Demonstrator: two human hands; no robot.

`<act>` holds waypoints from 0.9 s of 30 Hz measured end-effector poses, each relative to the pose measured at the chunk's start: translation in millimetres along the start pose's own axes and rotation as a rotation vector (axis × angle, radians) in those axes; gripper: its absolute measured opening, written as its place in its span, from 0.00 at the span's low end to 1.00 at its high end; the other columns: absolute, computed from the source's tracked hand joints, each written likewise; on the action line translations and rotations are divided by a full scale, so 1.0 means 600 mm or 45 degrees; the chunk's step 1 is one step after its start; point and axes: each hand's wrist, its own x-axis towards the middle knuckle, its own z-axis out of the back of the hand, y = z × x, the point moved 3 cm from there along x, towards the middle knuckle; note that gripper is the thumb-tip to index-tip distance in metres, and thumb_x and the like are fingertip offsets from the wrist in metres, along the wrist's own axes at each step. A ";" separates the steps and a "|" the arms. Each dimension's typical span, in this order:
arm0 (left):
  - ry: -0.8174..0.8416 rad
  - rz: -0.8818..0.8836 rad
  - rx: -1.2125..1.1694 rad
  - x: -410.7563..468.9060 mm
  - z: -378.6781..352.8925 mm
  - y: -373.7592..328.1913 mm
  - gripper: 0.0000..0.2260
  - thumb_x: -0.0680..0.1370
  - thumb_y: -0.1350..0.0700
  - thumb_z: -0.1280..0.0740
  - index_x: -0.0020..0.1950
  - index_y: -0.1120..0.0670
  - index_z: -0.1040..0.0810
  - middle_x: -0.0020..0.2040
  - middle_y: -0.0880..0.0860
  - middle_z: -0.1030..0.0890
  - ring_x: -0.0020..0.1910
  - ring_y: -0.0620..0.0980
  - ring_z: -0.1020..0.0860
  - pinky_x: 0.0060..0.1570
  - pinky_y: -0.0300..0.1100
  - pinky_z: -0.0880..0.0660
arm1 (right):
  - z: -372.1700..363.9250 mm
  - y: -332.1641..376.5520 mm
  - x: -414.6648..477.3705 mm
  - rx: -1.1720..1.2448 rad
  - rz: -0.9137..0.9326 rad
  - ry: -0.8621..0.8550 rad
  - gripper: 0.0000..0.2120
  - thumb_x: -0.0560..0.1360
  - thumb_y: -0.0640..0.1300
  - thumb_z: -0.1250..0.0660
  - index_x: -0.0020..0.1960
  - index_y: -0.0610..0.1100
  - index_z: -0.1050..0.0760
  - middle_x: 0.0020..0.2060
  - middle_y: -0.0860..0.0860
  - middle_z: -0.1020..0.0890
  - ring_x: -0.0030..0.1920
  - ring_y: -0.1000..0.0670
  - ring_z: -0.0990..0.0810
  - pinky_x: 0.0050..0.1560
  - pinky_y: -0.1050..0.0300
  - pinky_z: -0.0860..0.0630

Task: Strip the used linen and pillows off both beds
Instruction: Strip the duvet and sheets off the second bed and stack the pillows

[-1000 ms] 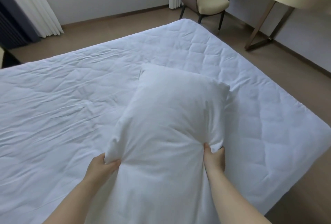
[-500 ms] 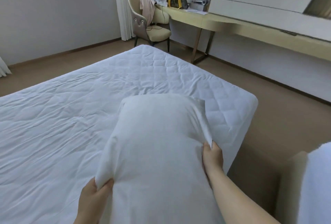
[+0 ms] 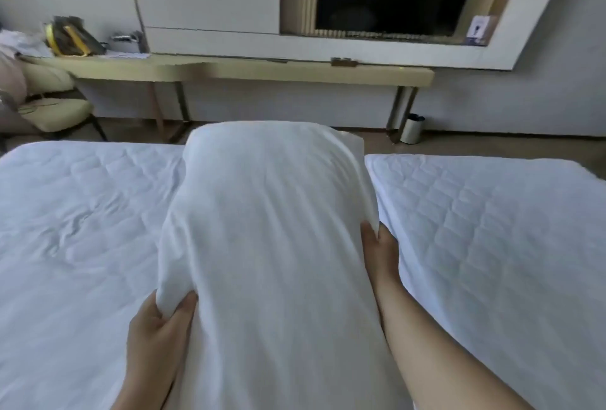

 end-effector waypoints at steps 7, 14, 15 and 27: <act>0.578 -0.170 -0.090 -0.158 -0.244 -0.133 0.13 0.67 0.47 0.28 0.41 0.55 0.23 0.41 0.57 0.20 0.46 0.58 0.21 0.51 0.56 0.25 | 0.406 -0.019 -0.064 0.179 -0.008 -0.603 0.16 0.80 0.42 0.44 0.66 0.41 0.30 0.53 0.51 0.24 0.55 0.52 0.27 0.53 0.64 0.35; 1.095 -0.227 -0.206 -0.424 -0.450 -0.208 0.15 0.69 0.45 0.31 0.40 0.57 0.27 0.44 0.61 0.20 0.40 0.54 0.25 0.45 0.47 0.28 | 0.781 -0.081 -0.256 0.222 -0.086 -1.077 0.11 0.78 0.44 0.42 0.57 0.44 0.24 0.43 0.51 0.21 0.50 0.48 0.23 0.51 0.59 0.30; 1.187 -0.234 -0.179 -0.460 -0.481 -0.195 0.21 0.65 0.41 0.32 0.42 0.58 0.28 0.50 0.66 0.21 0.42 0.55 0.26 0.44 0.45 0.29 | 0.826 -0.088 -0.291 0.220 -0.086 -1.141 0.11 0.78 0.44 0.42 0.55 0.45 0.23 0.42 0.53 0.22 0.48 0.50 0.23 0.49 0.60 0.30; 1.688 -0.421 -0.410 -0.982 -0.597 -0.326 0.03 0.77 0.59 0.37 0.44 0.52 0.25 0.40 0.48 0.23 0.39 0.47 0.25 0.37 0.36 0.32 | 1.237 -0.103 -0.618 0.013 -0.005 -1.718 0.07 0.79 0.44 0.43 0.48 0.48 0.27 0.37 0.57 0.25 0.36 0.61 0.27 0.30 0.78 0.32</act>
